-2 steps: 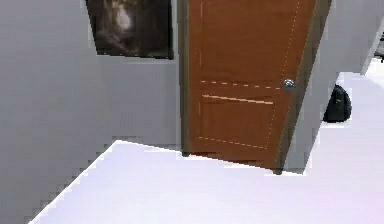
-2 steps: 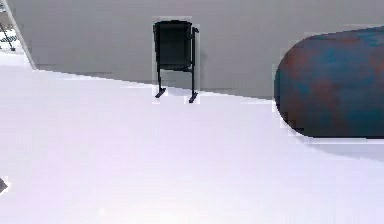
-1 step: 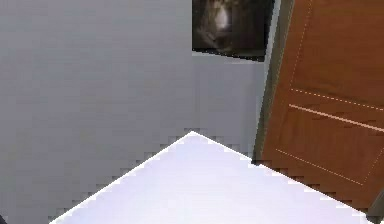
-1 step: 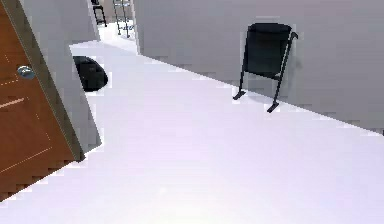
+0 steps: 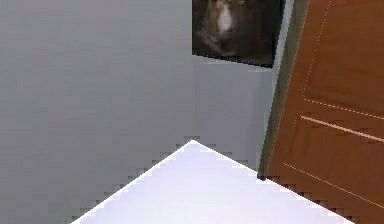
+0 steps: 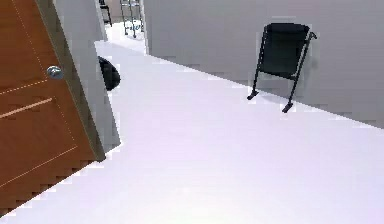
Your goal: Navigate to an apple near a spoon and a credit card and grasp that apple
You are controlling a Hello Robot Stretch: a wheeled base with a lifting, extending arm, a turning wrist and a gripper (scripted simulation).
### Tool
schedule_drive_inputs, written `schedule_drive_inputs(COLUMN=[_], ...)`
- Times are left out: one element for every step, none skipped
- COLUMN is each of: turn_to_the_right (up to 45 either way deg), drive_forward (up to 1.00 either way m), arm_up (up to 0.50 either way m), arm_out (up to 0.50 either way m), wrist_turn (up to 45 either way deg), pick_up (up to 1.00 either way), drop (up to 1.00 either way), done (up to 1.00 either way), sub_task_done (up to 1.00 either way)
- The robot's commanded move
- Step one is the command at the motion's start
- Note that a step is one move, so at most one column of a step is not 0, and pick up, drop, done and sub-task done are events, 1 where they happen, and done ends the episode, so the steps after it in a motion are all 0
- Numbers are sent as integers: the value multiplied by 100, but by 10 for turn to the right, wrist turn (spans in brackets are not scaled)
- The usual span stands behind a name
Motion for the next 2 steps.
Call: schedule_drive_inputs(turn_to_the_right=[-450, 0], drive_forward=[0, 80], arm_up=[0, 0], arm_out=[0, 0], wrist_turn=[0, 0], pick_up=[0, 0], drop=[0, 0], done=[0, 0], sub_task_done=[0, 0])
